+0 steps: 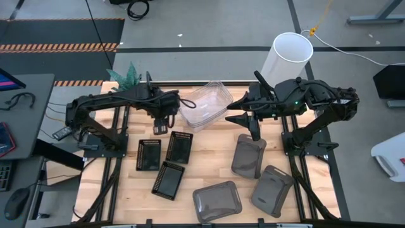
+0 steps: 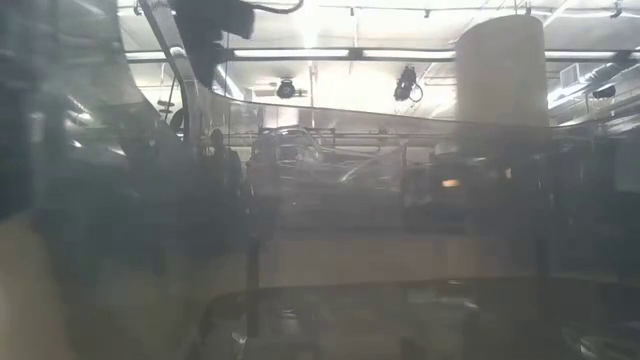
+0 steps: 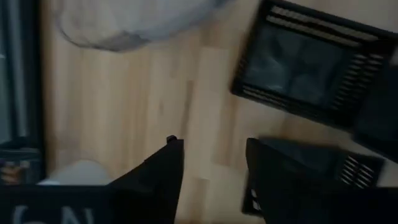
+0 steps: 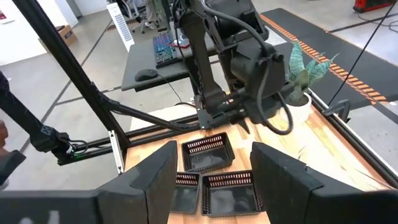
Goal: Stack baskets by color
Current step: Stack the left black bin on the top of the bottom black bin
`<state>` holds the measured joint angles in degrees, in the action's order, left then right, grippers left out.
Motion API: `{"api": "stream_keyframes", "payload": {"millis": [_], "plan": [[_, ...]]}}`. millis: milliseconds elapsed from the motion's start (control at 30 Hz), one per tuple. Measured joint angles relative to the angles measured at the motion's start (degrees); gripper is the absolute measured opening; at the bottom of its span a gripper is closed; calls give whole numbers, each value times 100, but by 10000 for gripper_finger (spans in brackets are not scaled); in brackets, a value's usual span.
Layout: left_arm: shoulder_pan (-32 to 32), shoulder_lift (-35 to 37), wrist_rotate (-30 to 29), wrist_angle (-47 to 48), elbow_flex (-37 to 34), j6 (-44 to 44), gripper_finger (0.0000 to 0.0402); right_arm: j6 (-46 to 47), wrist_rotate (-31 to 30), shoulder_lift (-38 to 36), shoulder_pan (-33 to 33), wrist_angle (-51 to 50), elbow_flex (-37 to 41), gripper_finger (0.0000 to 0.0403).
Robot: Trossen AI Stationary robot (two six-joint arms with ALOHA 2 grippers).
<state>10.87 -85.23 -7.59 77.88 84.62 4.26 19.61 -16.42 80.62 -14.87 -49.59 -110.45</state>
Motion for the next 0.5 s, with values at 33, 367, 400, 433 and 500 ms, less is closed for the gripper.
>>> {"api": "stream_keyframes", "payload": {"millis": [33, 367, 400, 433, 500], "plan": [[-16, 115, 115, 0, -127, -9, 172, -28, 2, 0, 0, 10, 0, 208], [-146, 1168, 623, 86, -1552, -252, 143, -139, 133, 0, -13, 47, 0, 208], [-187, 1236, 634, 87, -1690, -320, 146, -139, 131, 0, -13, 49, 0, 208], [-220, 1290, 638, 65, -1824, -358, 150, -146, 132, 0, -13, 50, 0, 208], [-275, 1313, 666, 106, -2073, -414, 162, -167, 131, 0, -13, 78, 0, 208]]}}
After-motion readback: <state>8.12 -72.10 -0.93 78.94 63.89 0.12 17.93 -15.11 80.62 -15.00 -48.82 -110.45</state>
